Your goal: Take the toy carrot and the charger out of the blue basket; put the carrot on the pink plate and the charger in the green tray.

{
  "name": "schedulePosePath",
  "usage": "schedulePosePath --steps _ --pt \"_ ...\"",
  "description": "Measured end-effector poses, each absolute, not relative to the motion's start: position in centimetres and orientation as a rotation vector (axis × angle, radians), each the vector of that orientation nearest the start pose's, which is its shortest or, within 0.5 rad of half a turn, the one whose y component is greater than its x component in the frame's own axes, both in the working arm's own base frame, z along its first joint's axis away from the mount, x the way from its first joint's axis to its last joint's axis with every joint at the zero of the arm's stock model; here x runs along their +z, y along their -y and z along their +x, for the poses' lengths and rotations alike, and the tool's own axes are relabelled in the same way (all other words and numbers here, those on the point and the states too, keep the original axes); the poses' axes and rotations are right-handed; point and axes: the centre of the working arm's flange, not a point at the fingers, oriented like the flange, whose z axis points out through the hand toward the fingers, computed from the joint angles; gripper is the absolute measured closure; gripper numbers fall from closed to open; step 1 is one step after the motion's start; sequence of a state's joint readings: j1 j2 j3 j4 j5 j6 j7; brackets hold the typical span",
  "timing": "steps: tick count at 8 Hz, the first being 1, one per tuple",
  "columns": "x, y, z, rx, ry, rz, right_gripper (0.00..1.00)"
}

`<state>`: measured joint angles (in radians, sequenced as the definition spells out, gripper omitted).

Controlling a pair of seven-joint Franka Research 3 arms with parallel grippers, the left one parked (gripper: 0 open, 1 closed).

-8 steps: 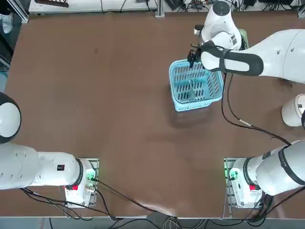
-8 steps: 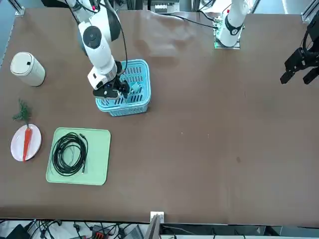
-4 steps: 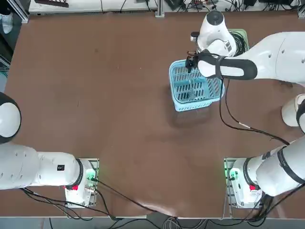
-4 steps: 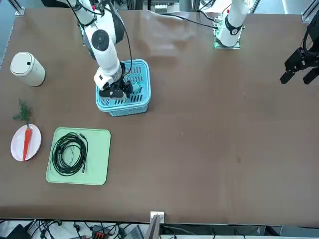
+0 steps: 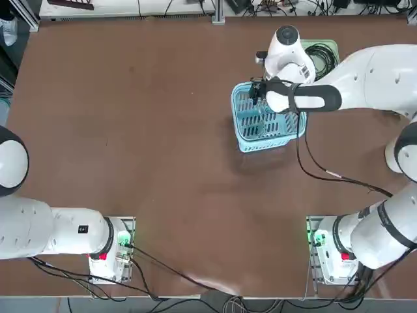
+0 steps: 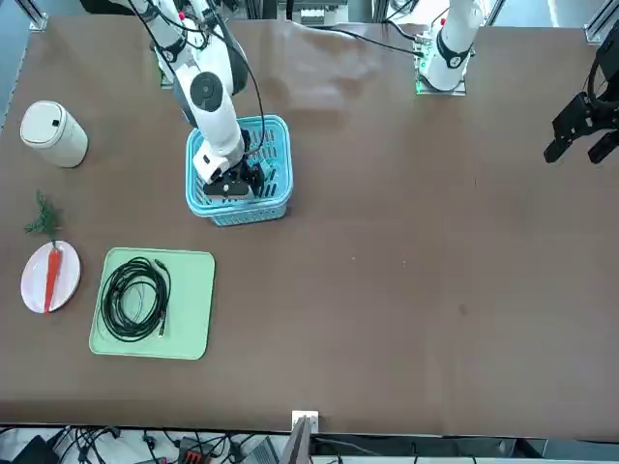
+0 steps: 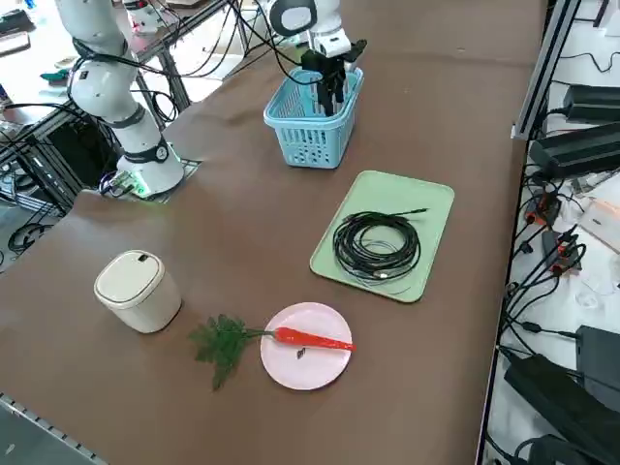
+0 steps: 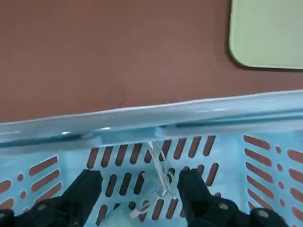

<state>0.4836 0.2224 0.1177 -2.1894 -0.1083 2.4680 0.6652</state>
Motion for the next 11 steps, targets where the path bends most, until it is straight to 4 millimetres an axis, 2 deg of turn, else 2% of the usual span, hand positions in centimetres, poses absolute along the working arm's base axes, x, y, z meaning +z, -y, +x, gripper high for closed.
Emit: schedulePosePath --steps 4,11 --pt "26.2 -31.9 46.4 -0.096 0.04 -3.144 0.0" --pt "23.6 -31.8 46.2 -0.08 0.041 -3.141 0.0"
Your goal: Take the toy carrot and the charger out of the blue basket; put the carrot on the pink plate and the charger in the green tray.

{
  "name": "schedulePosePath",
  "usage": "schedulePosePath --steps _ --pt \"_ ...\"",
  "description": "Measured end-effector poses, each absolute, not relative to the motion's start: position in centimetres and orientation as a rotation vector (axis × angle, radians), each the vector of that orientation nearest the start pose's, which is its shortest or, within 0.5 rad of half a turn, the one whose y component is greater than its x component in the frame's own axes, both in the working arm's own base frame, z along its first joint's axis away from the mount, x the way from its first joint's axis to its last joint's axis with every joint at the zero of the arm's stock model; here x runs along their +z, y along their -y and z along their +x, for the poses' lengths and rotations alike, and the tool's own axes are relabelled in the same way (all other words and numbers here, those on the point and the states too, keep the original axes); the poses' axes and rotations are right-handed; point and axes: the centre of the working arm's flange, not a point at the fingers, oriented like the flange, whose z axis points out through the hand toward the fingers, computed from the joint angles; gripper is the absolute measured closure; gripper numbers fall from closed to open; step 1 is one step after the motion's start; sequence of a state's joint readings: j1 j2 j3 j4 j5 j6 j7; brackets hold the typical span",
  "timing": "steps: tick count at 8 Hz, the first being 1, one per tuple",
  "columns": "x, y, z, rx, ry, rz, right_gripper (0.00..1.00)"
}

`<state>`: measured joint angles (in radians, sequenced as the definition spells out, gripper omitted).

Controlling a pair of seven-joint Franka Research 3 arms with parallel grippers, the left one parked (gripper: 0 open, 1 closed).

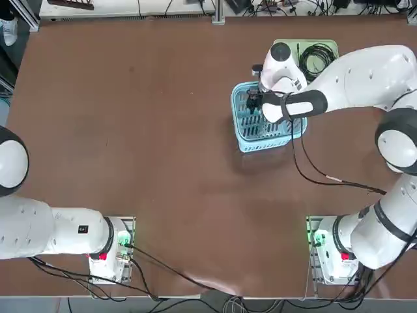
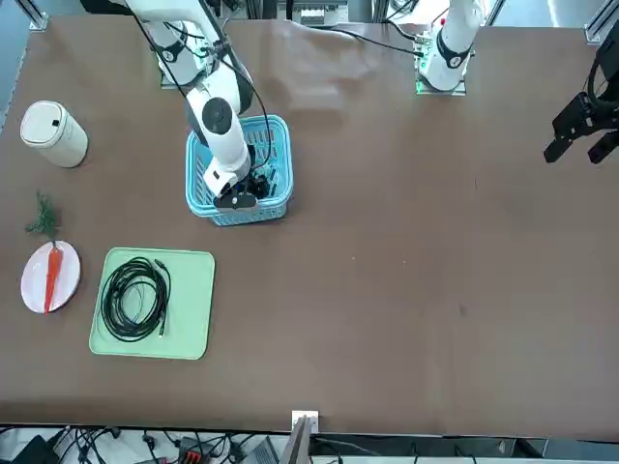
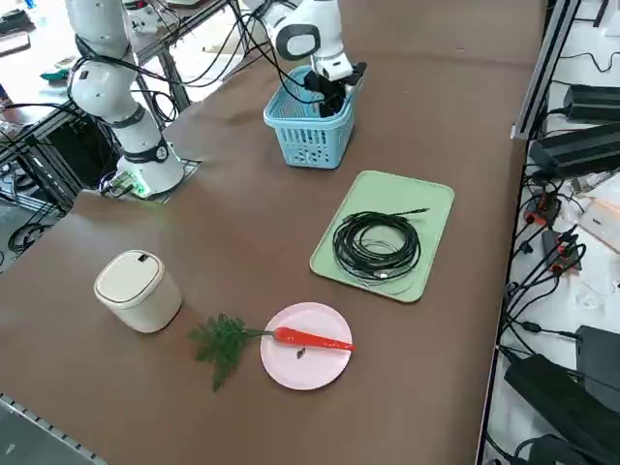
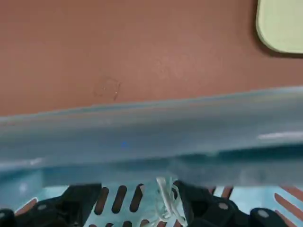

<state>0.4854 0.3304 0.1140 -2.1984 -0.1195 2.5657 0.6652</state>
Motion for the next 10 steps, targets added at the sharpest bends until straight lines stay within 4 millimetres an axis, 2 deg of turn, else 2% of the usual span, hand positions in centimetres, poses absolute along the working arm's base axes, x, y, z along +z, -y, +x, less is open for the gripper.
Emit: schedulePosePath --steps 4,7,8,10 --pt "23.03 -31.54 46.02 -0.071 0.053 -3.152 0.01" --pt "22.92 -31.27 46.09 -0.076 0.06 -3.159 0.16" --pt "22.88 -31.22 46.08 -0.076 0.059 -3.159 0.26" --pt "22.87 -31.21 46.07 -0.077 0.059 -3.159 0.3"
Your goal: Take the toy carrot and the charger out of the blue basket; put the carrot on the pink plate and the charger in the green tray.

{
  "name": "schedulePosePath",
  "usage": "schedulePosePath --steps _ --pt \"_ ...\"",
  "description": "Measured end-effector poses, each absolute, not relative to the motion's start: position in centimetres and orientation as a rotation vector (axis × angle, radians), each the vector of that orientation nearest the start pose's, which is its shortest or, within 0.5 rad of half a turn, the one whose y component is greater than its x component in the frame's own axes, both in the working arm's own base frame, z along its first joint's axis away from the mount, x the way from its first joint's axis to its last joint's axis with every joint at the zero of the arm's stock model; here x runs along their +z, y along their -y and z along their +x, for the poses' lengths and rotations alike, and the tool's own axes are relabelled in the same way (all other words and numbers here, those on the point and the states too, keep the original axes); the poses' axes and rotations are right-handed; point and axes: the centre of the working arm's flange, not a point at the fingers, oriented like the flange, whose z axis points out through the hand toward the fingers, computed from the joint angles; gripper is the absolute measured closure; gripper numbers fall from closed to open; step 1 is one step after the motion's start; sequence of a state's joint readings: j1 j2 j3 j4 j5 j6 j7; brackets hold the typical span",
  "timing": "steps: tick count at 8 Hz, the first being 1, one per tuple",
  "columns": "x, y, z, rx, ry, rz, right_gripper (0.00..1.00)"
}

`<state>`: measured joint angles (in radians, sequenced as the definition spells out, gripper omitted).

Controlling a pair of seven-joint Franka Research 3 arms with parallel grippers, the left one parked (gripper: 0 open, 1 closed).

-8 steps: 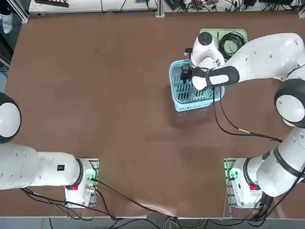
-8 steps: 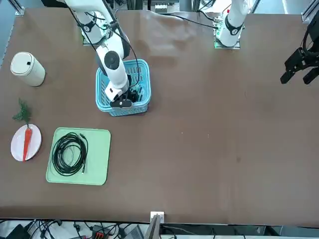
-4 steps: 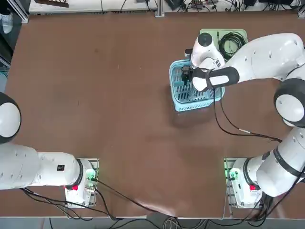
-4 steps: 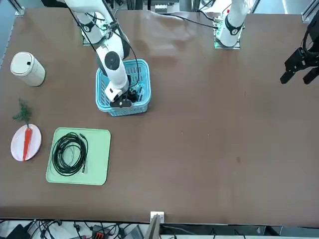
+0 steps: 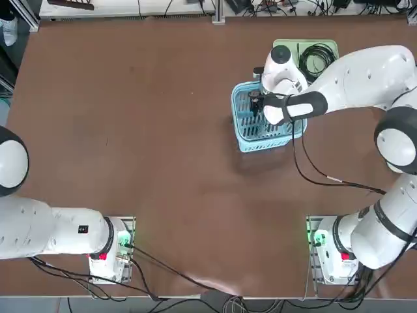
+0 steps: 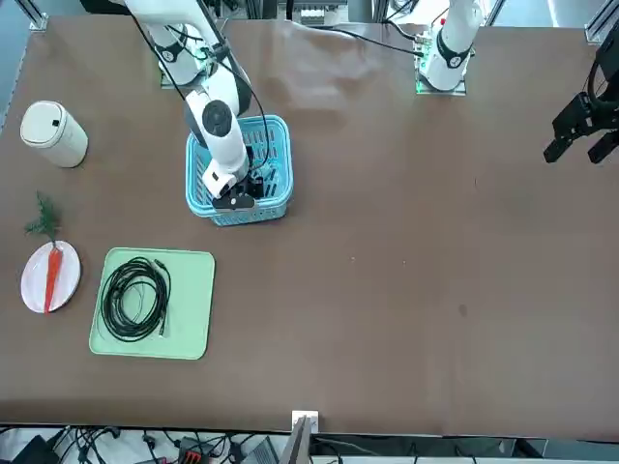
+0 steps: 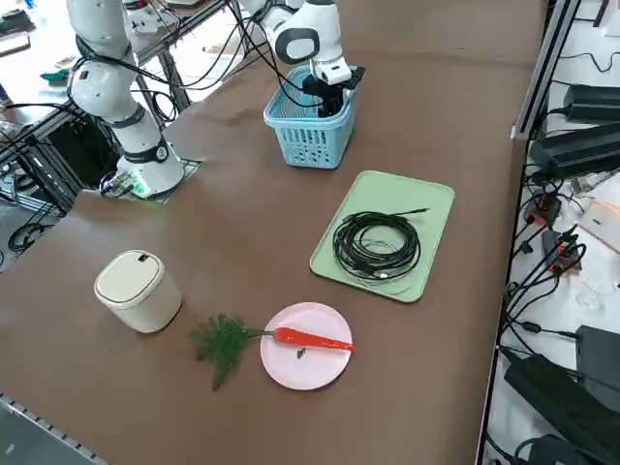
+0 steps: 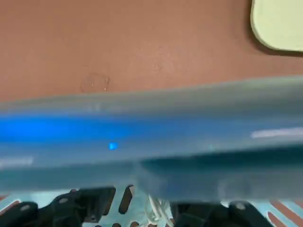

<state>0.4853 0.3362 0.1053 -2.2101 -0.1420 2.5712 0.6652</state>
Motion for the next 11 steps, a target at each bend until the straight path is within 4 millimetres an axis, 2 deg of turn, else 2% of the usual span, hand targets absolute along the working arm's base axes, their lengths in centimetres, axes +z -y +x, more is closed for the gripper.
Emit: schedulePosePath --steps 1,3,4,5,6,11 --pt "22.86 -31.21 46.07 -0.077 0.059 -3.159 0.31" --pt "22.85 -31.2 46.06 -0.077 0.059 -3.159 0.43" --pt "22.85 -31.2 46.07 -0.077 0.059 -3.159 0.67" --pt "22.85 -31.2 46.07 -0.077 0.06 -3.159 0.69" --pt "22.85 -31.2 46.07 -0.078 0.06 -3.159 0.81" --pt "23.24 -31.25 46.16 -0.089 0.061 -3.155 0.93"
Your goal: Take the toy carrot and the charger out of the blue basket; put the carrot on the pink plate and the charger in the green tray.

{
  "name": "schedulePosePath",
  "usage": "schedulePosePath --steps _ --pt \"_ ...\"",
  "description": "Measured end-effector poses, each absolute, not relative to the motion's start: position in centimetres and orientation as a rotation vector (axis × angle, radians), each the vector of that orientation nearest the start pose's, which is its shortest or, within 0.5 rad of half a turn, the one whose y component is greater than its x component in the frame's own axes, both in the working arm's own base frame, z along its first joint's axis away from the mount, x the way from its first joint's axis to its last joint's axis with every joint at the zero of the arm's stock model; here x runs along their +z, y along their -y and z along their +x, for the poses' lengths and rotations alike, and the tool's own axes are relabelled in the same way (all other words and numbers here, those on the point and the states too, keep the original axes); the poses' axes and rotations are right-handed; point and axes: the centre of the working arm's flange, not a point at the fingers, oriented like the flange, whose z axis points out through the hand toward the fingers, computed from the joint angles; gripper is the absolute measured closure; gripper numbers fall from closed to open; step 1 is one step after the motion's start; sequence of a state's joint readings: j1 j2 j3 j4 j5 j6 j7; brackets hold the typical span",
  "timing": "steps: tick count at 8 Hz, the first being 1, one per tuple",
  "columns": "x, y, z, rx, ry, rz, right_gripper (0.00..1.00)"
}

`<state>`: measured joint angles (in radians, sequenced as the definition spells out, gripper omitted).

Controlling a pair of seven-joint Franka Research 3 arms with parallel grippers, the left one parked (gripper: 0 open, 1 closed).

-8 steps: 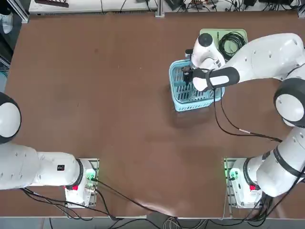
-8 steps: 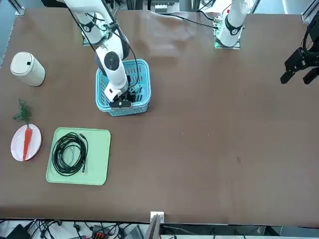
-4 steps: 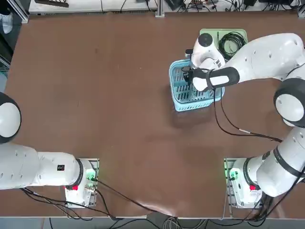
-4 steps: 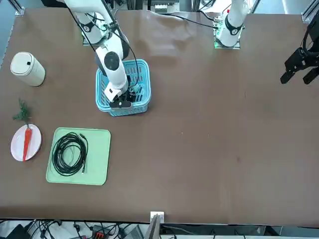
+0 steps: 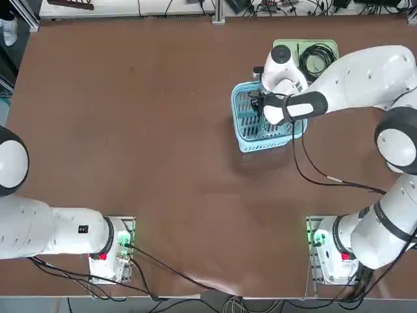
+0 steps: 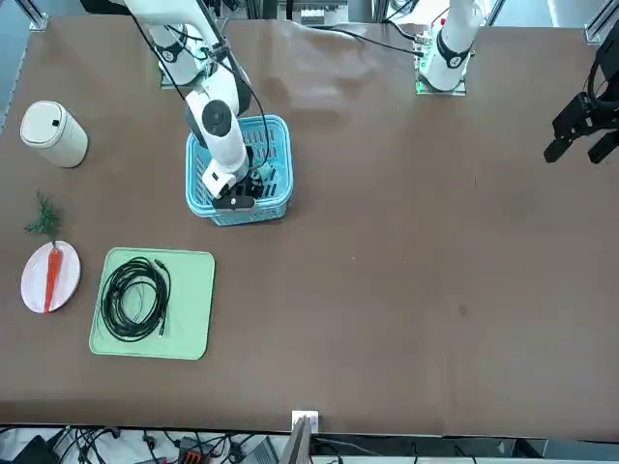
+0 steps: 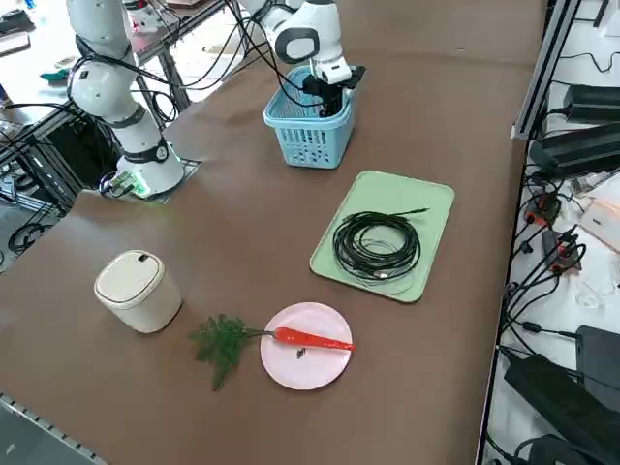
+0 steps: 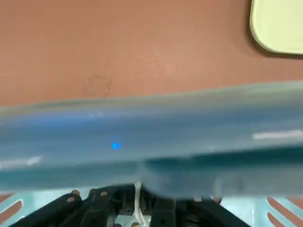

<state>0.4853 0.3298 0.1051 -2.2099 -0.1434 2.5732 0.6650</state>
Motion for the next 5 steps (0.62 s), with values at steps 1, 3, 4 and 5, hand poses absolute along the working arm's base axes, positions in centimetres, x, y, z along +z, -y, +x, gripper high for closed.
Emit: schedulePosePath --steps 1,3,4,5 --pt "23.7 -31.2 46.2 -0.092 0.06 -3.156 0.96" --pt "25.2 -31.0 46.2 -0.087 0.054 -3.169 0.96" --pt "26.1 -30.9 46.2 -0.088 0.052 -3.175 0.97" --pt "27.0 -30.8 46.2 -0.086 0.049 -3.181 0.97"
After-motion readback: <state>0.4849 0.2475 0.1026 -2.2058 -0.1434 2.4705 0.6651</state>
